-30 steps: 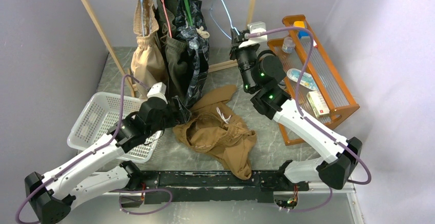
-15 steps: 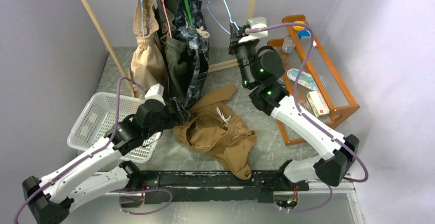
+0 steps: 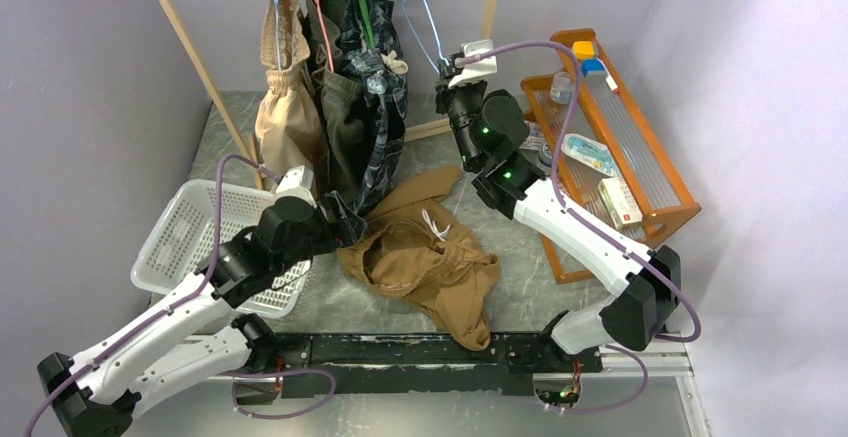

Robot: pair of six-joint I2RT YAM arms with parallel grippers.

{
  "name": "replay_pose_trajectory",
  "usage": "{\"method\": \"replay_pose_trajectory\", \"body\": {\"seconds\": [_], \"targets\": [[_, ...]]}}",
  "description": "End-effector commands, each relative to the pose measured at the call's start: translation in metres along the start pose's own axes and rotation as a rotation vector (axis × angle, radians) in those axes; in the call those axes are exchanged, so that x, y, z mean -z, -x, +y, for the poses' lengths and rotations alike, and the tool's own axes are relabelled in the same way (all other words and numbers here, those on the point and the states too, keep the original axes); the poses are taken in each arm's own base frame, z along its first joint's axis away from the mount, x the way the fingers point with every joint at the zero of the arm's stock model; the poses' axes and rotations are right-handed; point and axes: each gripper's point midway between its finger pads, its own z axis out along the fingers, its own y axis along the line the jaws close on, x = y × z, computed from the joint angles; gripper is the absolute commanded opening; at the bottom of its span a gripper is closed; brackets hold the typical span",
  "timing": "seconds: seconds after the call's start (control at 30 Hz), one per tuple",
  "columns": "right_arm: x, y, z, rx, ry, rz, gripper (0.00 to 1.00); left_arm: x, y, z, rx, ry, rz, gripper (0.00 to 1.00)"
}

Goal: Remove the shorts from the hanger
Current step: Place the hanger on the clothes rod, then pick up the shorts at the center of the board.

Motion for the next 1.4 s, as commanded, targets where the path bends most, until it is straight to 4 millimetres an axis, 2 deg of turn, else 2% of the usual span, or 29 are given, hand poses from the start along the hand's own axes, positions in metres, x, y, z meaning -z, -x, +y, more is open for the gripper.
{"method": "replay_pose_trajectory", "body": {"seconds": [0.0, 0.3, 0.33, 0.4, 0.5, 0.67, 0.73, 0.83, 1.0, 1.03, 1.2, 1.27, 1.37], "targets": [[0.002, -0.004, -0.014, -0.02, -0.03, 0.015, 0.0, 0.002, -0.003, 0.005, 0.003, 0.013, 0.005, 0.89], [0.008, -0.041, -0.03, -0.002, -0.039, 0.136, 0.0, 0.005, -0.004, 0.006, 0.011, 0.006, 0.005, 0.89], [0.008, -0.046, -0.031, 0.0, -0.04, 0.154, 0.07, 0.005, -0.004, 0.006, 0.011, 0.006, 0.009, 0.89], [0.007, -0.051, -0.034, -0.007, -0.045, 0.183, 0.33, 0.004, -0.005, 0.006, 0.008, 0.008, 0.012, 0.89], [0.005, -0.048, -0.033, -0.014, -0.026, 0.218, 0.36, 0.004, -0.006, 0.005, 0.006, 0.008, 0.019, 0.89], [0.02, -0.04, -0.038, -0.054, -0.021, 0.25, 0.64, 0.004, -0.007, 0.004, 0.01, 0.006, 0.026, 0.9], [0.035, -0.043, -0.037, -0.072, 0.004, 0.269, 0.75, 0.003, -0.01, 0.005, 0.012, 0.004, 0.035, 0.9], [0.067, -0.052, -0.044, -0.126, -0.003, 0.328, 0.8, -0.001, -0.018, 0.007, 0.014, 0.004, 0.058, 0.9], [0.134, -0.101, -0.056, -0.268, -0.077, 0.467, 0.83, -0.009, -0.033, 0.015, 0.034, 0.025, 0.099, 0.91], [0.151, -0.123, -0.055, -0.295, -0.085, 0.523, 0.84, -0.012, -0.037, 0.016, 0.037, 0.028, 0.109, 0.91], [0.226, -0.203, -0.025, -0.428, 0.021, 0.777, 0.85, -0.021, -0.058, 0.019, 0.063, 0.038, 0.184, 0.91], [0.248, -0.225, -0.012, -0.449, 0.079, 0.868, 0.85, -0.025, -0.068, 0.02, 0.07, 0.037, 0.219, 0.91], [0.267, -0.24, 0.008, -0.441, 0.202, 0.986, 0.85, -0.029, -0.083, 0.02, 0.085, 0.019, 0.273, 0.91]]}}
